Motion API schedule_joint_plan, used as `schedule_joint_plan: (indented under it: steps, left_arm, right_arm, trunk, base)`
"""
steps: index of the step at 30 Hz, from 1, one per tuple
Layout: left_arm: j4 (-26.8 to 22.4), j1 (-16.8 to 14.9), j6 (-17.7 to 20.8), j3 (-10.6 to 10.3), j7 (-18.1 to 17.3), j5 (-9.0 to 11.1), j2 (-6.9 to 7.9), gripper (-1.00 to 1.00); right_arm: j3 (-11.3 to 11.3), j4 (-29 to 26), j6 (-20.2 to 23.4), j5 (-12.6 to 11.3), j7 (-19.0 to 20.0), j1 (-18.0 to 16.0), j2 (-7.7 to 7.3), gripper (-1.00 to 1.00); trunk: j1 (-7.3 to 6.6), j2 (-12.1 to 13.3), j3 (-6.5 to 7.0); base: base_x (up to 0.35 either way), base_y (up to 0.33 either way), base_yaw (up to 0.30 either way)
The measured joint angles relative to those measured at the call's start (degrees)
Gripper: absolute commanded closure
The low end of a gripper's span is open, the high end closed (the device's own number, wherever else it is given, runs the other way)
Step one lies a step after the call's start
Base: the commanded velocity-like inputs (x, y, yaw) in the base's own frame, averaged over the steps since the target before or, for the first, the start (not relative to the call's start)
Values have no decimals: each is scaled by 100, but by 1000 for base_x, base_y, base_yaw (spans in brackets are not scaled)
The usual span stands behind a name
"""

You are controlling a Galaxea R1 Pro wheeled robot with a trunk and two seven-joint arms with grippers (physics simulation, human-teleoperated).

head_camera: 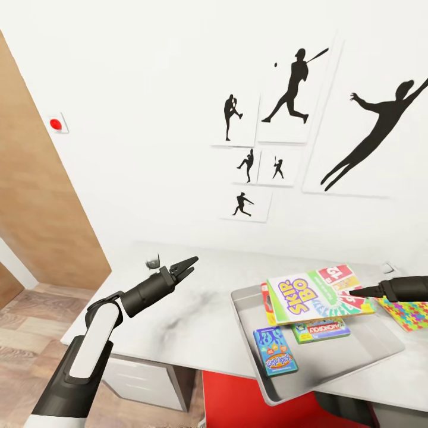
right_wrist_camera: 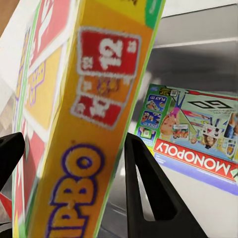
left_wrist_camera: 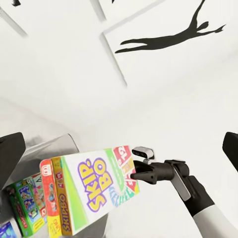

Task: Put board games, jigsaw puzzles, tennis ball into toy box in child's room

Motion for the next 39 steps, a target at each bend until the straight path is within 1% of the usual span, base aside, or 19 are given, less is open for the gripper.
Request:
schedule_joint_plan:
  steps: [26, 29, 32, 33, 37, 39]
  left_arm:
    - [0, 0, 2, 9, 0, -2, 2, -100]
    - [0, 0, 2, 9, 0, -2, 2, -100]
    - [0, 0, 2, 9, 1, -1, 2, -100]
    - [0, 0, 2, 9, 0, -1, 2, -100]
    - [0, 0, 2, 9, 1, 1, 4, -100]
    - [0, 0, 2, 9, 0, 2, 4, -100]
  right_arm:
    - [3, -11, -20, 20, -47, -7, 30, 100]
    - [4, -11, -20, 46, -51, -8, 35, 100]
    - [8, -10, -19, 142, -69, -7, 43, 100]
    - [6, -11, -18, 140, -69, -8, 44, 100]
    - [14, -9, -19, 304, -182, -10, 73, 100]
    - [13, -13, -17, 332, -208, -12, 89, 100]
  trunk:
    - [0, 0, -230]
    - [0, 0, -258]
    - [0, 0, -286]
    - [0, 0, -295]
    - [0, 0, -332]
    - [0, -1, -351]
  base:
    - [0, 0, 0]
    - [0, 0, 0]
    - [0, 0, 0]
    - [0, 0, 0]
    - [0, 0, 0]
    - [0, 0, 0]
